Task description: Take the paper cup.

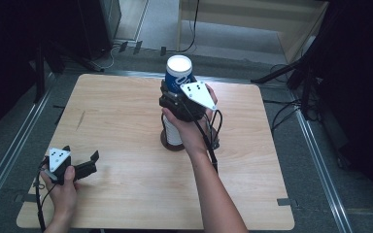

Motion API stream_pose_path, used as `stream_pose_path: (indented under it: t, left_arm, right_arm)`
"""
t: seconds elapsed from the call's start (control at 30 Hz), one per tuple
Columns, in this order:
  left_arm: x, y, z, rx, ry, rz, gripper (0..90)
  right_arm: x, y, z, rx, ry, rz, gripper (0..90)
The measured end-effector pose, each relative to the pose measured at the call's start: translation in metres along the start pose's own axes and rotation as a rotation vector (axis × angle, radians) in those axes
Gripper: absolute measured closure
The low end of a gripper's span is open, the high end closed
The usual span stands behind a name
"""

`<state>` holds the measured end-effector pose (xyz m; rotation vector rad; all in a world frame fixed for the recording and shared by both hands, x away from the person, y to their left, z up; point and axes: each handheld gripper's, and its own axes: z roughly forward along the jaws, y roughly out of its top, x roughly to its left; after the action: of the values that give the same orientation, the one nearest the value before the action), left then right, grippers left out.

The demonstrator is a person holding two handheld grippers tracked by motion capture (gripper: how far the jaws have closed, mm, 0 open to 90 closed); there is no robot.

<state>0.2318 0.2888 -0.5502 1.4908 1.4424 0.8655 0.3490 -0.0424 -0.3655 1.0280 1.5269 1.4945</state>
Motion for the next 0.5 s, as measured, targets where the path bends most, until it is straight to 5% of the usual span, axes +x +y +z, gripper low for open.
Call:
stream_pose_path:
  t: [0.5]
  left_arm:
    - [0.0,0.0,0.0,-0.004,0.0,0.0,0.0]
  right_arm:
    - [0.005,0.017,-0.003,-0.075,-0.033,-0.018,19.4]
